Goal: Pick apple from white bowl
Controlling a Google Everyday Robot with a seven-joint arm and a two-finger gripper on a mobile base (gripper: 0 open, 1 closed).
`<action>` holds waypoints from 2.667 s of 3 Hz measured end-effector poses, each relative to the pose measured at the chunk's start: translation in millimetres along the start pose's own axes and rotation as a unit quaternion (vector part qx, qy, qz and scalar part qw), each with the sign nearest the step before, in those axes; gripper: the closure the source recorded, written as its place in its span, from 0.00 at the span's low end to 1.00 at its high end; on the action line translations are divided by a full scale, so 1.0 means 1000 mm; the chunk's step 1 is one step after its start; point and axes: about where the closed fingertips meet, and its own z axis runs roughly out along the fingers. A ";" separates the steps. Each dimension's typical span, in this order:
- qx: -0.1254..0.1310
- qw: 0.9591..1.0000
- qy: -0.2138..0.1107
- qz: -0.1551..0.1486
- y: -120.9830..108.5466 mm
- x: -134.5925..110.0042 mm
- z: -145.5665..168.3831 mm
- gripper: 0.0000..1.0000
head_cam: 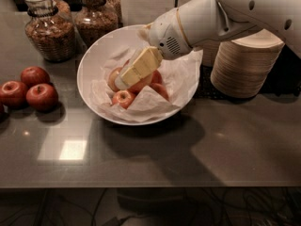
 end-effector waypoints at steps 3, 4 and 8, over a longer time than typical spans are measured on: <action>-0.001 1.000 0.011 0.021 -0.001 0.032 0.008 0.00; -0.003 1.000 0.014 0.025 -0.002 0.038 0.011 0.00; -0.002 0.999 0.017 0.034 -0.004 0.050 0.012 0.66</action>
Offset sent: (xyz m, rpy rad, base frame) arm -0.0006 -0.0188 -0.0395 -0.0124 0.0445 -0.0422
